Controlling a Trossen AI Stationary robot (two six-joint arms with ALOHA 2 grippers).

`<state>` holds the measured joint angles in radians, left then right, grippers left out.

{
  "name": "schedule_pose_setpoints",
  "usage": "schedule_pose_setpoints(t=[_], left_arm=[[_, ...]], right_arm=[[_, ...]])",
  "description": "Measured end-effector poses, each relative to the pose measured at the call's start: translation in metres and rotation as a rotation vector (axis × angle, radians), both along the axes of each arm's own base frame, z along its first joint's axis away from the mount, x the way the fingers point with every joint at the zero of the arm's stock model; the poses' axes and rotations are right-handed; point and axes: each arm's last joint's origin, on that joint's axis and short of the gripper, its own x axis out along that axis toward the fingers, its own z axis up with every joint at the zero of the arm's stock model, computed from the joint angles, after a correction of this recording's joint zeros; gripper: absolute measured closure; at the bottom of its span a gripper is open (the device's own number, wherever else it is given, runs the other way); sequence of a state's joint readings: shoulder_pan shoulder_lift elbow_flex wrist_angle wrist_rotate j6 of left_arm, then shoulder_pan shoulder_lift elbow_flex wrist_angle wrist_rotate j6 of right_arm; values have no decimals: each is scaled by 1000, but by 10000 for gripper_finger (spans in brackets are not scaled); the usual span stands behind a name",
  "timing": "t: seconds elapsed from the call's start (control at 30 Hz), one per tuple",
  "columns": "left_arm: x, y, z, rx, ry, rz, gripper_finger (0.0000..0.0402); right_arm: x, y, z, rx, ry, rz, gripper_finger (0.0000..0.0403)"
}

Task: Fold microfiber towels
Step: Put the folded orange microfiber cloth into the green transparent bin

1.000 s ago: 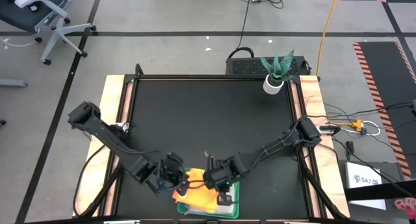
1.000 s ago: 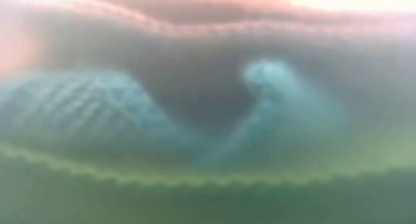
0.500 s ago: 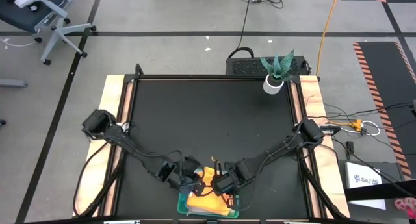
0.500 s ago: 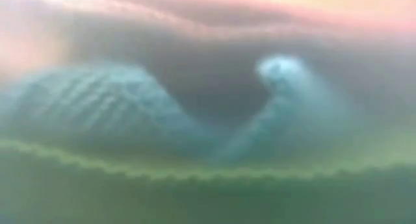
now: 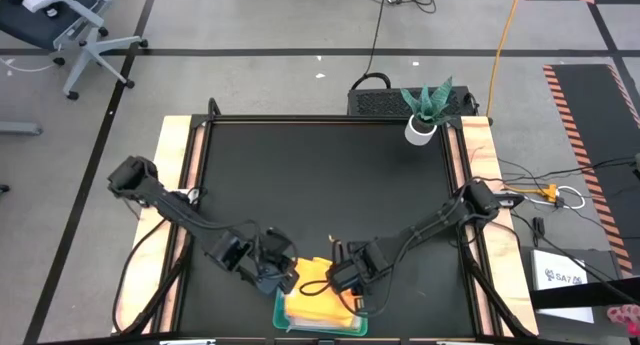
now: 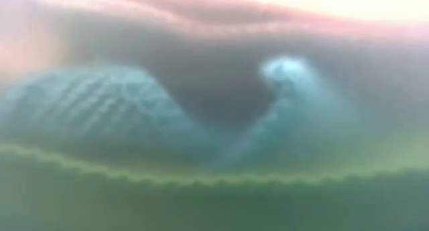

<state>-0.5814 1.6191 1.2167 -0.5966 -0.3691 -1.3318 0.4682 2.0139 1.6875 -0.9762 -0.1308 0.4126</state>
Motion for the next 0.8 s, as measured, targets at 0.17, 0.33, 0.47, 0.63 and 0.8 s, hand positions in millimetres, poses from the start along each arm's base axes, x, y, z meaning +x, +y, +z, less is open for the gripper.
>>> schedule_pose_setpoints(t=[0.17,0.33,0.47,0.63,0.8], left_arm=[[2,-6,-7,2,6,-11,401],[10,-11,-16,-8,-8,-9,401],[11,-12,-22,6,8,-14,401],[13,-9,-22,13,7,-13,401],[16,-5,-21,40,-8,-7,401]], right_arm=[[-4,-9,9,-5,32,-51,247],[-7,-14,21,13,7,-68,233],[-12,-18,40,42,-25,-97,230],[-20,-22,64,82,-97,-142,229],[-15,-20,79,143,-234,-173,229]])
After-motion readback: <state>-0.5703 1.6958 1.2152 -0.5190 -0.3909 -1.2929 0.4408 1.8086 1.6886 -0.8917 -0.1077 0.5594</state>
